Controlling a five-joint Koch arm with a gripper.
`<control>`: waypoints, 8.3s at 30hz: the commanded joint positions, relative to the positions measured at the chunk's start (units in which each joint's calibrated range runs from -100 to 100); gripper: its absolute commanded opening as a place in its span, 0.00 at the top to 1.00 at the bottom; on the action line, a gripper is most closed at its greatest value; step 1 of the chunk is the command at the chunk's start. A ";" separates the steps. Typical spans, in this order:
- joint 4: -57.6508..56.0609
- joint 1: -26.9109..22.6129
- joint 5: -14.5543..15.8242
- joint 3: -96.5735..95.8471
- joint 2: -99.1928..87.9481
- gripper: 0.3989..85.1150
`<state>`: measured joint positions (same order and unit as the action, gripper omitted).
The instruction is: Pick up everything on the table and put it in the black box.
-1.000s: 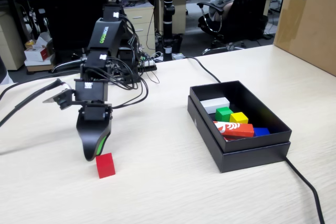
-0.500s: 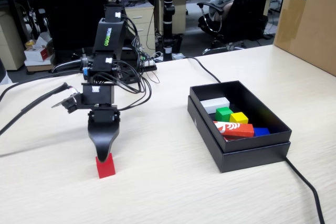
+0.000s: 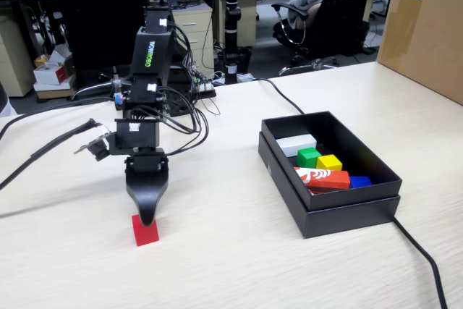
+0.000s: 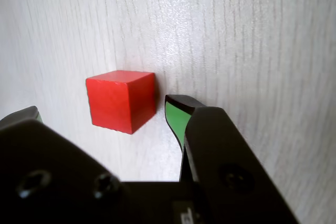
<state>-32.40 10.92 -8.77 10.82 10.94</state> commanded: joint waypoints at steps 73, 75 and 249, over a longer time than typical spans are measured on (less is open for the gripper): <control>-18.70 -25.01 10.35 15.57 -36.12 0.99; -18.35 -27.11 11.09 15.84 -33.03 0.99; 45.75 -13.68 9.91 -107.37 -98.09 0.43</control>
<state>13.82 -2.81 1.00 -96.17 -87.18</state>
